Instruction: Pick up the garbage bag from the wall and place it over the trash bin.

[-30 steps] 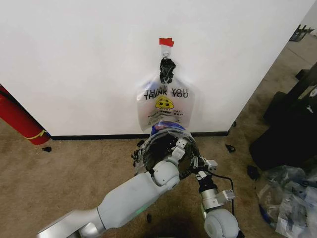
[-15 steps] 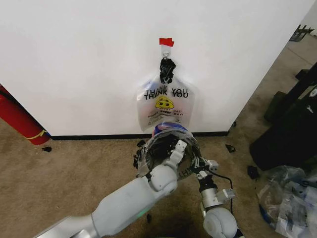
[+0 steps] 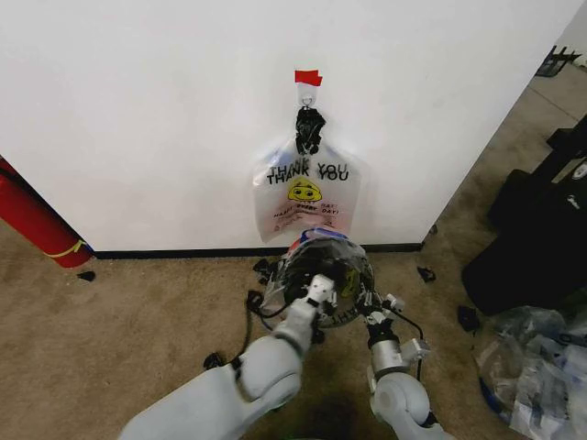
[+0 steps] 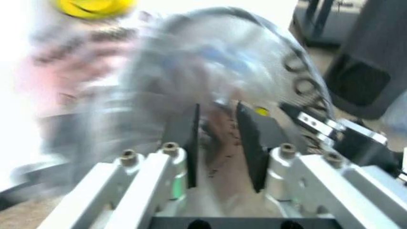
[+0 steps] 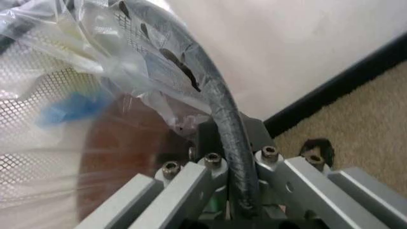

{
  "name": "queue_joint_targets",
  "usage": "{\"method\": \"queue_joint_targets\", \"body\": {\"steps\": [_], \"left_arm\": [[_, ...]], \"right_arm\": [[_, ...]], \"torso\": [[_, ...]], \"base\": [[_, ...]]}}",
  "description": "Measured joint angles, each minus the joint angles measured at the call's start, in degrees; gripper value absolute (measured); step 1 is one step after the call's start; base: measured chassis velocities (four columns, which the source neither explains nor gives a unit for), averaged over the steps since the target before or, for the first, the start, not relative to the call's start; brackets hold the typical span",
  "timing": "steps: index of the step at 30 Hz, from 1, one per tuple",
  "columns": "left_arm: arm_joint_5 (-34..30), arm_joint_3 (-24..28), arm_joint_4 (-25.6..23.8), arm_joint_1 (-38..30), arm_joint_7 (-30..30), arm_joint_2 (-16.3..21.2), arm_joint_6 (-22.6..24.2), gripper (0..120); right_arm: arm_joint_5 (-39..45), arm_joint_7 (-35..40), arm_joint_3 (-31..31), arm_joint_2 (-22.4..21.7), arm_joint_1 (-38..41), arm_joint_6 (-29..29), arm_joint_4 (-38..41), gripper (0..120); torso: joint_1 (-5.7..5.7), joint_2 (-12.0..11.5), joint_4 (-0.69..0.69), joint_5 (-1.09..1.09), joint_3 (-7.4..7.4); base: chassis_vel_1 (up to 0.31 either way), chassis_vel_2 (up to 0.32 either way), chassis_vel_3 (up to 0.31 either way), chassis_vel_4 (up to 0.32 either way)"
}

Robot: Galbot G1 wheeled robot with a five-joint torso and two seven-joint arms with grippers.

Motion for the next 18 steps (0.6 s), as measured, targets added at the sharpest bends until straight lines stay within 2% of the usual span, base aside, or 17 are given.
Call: {"method": "queue_joint_targets", "body": {"steps": [5, 8, 9, 10, 11, 15, 16, 18], "left_arm": [[-1.57, -9.75, -3.45, 5.24, 4.48, 5.37, -0.18, 44], [-1.09, -13.51, -4.58, 8.97, 4.82, 7.58, 2.56, 59], [-1.09, -13.51, -4.58, 8.97, 4.82, 7.58, 2.56, 59], [-0.80, -14.35, -4.93, 10.28, 4.72, 8.16, 4.49, 61], [-0.58, -15.11, -5.41, 11.84, 4.38, 8.84, 6.90, 68], [-0.39, -16.45, -6.52, 15.31, 3.78, 9.49, 12.31, 84], [-0.39, -16.45, -6.52, 15.31, 3.78, 9.49, 12.31, 84], [-0.07, -16.60, -6.10, 15.55, 3.71, 9.01, 13.21, 91]], "right_arm": [[4.09, 0.22, 0.34, 0.09, -0.09, -0.75, 0.54, 0], [5.81, 0.65, 0.35, 0.37, -0.54, -1.23, 1.51, 0], [5.81, 0.65, 0.35, 0.37, -0.54, -1.23, 1.51, 0], [6.14, 0.76, 0.35, 0.48, -0.68, -1.32, 1.76, 0], [6.45, 0.92, 0.35, 0.59, -0.85, -1.39, 2.16, 0], [6.90, 1.19, 0.19, 0.79, -1.58, -1.69, 3.99, 0], [6.90, 1.19, 0.19, 0.79, -1.58, -1.69, 3.99, 0], [6.90, 1.20, 0.08, 0.81, -2.06, -1.76, 4.92, 0]], "torso": [[0.00, 0.00, 0.00, 0.00, 0.00], [0.00, 0.00, 0.00, 0.00, 0.00], [0.00, 0.00, 0.00, 0.00, 0.00], [0.00, 0.00, 0.00, -0.01, 0.00], [0.00, 0.00, 0.00, -0.01, 0.00], [0.00, 0.00, 0.01, 0.01, 0.00], [0.00, 0.00, 0.01, 0.01, 0.00], [0.00, 0.00, 0.00, 0.00, 0.00]], "base": [[0.000, 0.000, 0.000, 0.000], [0.000, 0.000, 0.000, 0.000], [0.000, 0.000, 0.000, 0.000], [0.000, 0.000, 0.000, 0.000], [0.000, 0.000, 0.000, 0.000], [0.000, 0.000, 0.000, 0.000], [0.000, 0.000, 0.000, 0.000], [0.000, 0.000, 0.000, 0.000]]}}
